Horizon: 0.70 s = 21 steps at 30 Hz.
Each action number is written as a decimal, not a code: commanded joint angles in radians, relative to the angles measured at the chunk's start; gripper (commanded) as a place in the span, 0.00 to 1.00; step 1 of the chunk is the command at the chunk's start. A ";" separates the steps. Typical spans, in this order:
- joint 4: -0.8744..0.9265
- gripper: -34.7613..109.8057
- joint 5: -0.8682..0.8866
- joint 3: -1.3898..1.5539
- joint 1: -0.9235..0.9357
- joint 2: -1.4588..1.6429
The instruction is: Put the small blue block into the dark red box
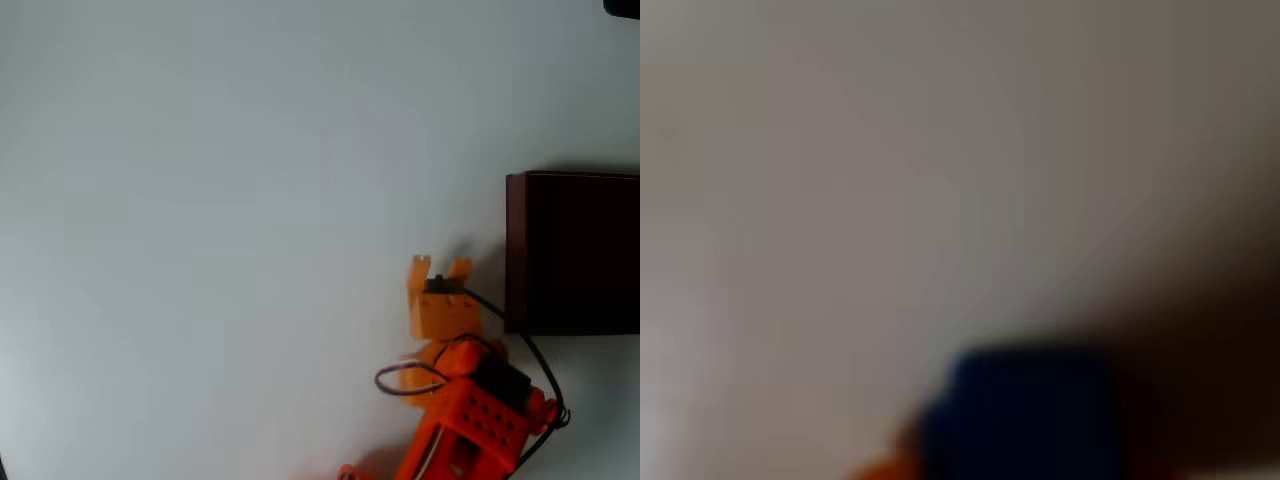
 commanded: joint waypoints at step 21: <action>0.123 0.24 -0.569 -0.512 0.077 0.176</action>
